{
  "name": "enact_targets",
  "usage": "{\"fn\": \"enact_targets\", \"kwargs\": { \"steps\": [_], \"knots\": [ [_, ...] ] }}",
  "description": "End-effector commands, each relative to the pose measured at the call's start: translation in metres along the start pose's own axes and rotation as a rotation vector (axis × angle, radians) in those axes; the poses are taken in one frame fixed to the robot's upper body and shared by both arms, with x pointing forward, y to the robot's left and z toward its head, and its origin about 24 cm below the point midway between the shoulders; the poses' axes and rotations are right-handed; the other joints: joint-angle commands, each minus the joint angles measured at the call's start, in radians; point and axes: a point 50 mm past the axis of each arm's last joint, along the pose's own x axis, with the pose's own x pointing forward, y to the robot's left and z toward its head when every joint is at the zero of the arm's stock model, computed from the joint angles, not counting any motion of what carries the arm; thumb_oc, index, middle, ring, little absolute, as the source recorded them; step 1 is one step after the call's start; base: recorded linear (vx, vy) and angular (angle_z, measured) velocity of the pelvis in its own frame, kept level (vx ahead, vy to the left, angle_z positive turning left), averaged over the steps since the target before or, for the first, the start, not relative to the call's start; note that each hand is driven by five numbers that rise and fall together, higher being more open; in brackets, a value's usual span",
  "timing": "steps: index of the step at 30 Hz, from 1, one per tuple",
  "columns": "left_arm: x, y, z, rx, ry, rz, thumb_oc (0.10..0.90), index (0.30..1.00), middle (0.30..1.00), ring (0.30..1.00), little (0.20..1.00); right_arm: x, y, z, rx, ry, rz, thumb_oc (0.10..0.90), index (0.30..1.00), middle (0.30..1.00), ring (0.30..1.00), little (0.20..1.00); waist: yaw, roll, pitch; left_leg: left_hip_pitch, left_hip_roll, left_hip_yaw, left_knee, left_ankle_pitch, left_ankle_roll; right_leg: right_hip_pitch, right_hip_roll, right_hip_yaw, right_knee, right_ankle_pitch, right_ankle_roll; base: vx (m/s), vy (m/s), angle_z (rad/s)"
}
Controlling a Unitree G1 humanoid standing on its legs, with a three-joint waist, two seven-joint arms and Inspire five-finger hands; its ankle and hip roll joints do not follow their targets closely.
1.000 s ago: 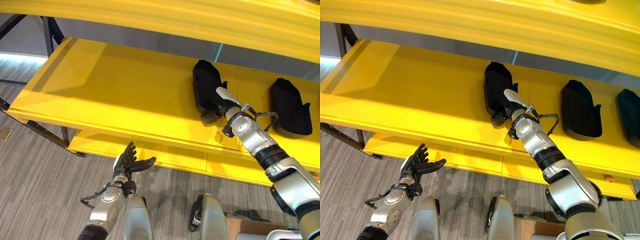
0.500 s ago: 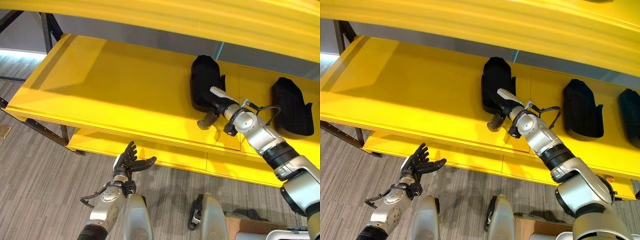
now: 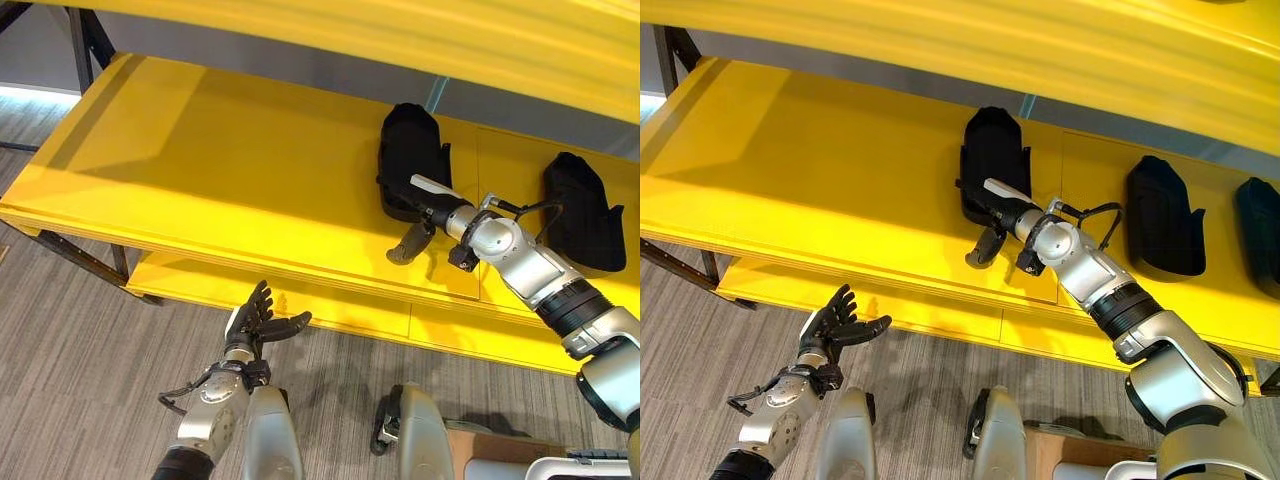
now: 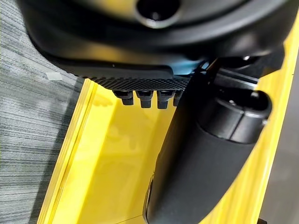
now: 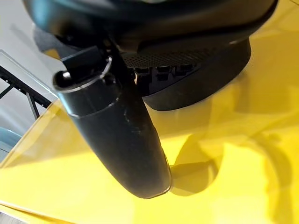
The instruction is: Move parts from the plastic box to the shelf.
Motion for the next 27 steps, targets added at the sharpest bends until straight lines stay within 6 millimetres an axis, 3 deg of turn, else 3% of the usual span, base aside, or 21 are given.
{"fn": "enact_targets", "kwargs": {
  "steps": [1, 19, 27],
  "knots": [
    [0.005, -0.004, 0.047, 0.032, -0.210, -0.075, 0.900, 1.000, 1.000, 1.000, 1.000, -0.008, -0.051, 0.053, -0.084, -0.192, -0.127, 0.900, 1.000, 1.000, 1.000, 1.000, 0.017, -0.014, -0.033, -0.006, 0.039, -0.094, -0.020, 0.033, 0.011, 0.112, -0.055, 0.021, -0.128, 0.070, 0.048, 0.00, 0.000, 0.00],
    [0.005, -0.004, 0.046, 0.017, -0.204, -0.070, 0.900, 1.000, 1.000, 1.000, 1.000, -0.018, -0.044, 0.045, -0.003, -0.227, -0.123, 0.900, 1.000, 1.000, 1.000, 1.000, 0.004, -0.017, -0.036, -0.016, 0.041, -0.095, 0.000, 0.024, 0.011, 0.103, -0.051, 0.027, -0.112, 0.058, 0.048, 0.00, 0.000, 0.00],
    [0.005, -0.005, 0.045, 0.013, -0.204, -0.065, 0.900, 1.000, 1.000, 1.000, 1.000, -0.022, -0.032, 0.038, 0.054, -0.241, -0.100, 0.900, 1.000, 1.000, 1.000, 1.000, -0.003, -0.014, -0.032, -0.020, 0.039, -0.093, 0.008, 0.021, 0.013, 0.098, -0.050, 0.028, -0.104, 0.053, 0.049, 0.00, 0.000, 0.00]
  ]
}}
